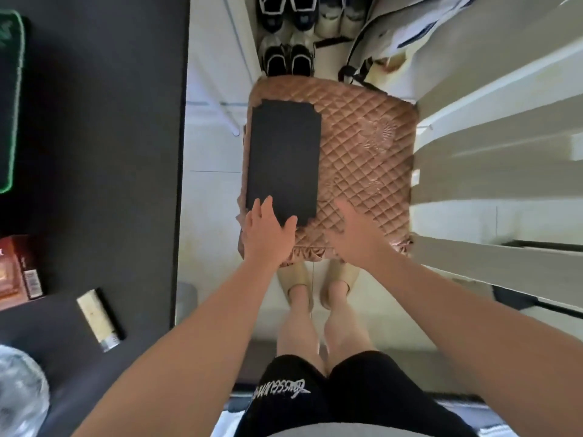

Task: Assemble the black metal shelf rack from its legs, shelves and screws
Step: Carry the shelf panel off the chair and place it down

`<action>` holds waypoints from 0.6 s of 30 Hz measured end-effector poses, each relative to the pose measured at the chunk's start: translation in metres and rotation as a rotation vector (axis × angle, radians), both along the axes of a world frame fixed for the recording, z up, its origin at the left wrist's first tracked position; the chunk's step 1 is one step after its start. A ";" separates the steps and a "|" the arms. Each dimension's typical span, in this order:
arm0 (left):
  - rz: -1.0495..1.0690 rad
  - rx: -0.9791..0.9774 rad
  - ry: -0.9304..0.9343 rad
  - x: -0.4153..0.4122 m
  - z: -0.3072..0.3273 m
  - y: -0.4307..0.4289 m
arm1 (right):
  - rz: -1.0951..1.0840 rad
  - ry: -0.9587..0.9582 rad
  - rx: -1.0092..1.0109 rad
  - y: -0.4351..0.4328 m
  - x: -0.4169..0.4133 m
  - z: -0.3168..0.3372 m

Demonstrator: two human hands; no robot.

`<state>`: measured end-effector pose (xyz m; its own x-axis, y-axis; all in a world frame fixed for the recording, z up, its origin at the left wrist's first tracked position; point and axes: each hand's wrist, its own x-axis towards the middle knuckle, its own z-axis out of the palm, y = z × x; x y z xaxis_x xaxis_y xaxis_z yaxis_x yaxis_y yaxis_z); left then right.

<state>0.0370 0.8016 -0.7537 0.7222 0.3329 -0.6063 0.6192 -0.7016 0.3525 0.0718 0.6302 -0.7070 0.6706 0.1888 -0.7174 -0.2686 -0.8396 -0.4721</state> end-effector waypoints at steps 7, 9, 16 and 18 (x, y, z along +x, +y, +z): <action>0.306 0.006 -0.100 0.027 -0.081 0.027 | -0.195 0.121 0.005 0.026 0.033 -0.111; 0.365 -0.028 -0.134 0.030 -0.091 0.030 | -0.223 0.130 0.036 0.030 0.039 -0.129; 0.441 -0.085 -0.164 0.033 -0.085 0.029 | -0.391 0.180 0.206 0.039 0.047 -0.141; 0.443 -0.128 -0.148 0.032 -0.076 0.028 | -0.470 0.200 0.232 0.038 0.045 -0.134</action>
